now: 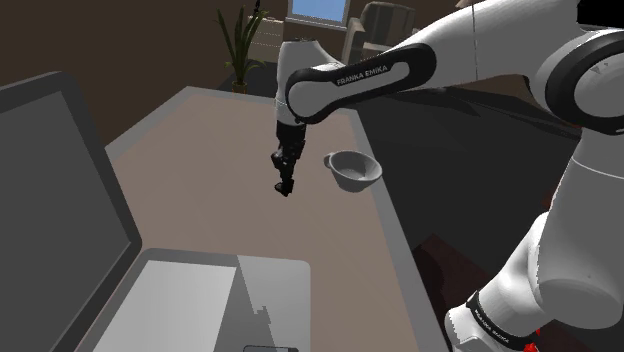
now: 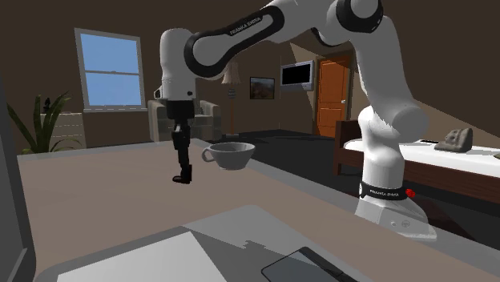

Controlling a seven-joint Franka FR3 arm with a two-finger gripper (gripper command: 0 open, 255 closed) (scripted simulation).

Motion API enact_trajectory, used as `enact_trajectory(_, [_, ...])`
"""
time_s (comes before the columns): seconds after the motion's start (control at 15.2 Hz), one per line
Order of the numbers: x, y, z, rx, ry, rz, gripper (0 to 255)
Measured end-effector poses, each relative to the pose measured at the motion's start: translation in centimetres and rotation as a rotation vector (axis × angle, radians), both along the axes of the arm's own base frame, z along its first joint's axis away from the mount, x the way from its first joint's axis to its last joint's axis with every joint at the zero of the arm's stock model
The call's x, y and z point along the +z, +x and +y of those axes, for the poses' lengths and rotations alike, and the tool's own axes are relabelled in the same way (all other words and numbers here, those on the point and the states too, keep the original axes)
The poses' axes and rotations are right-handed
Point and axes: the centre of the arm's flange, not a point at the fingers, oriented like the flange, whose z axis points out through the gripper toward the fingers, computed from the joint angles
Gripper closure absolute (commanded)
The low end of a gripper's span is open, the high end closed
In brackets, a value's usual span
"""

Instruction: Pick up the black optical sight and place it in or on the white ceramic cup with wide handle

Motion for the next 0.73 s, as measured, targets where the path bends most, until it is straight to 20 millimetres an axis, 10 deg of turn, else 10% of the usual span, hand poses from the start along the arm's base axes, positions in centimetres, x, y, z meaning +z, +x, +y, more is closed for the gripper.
enact_trajectory(0.73, [5.9, -0.1, 0.0, 0.0, 0.0, 0.0, 255])
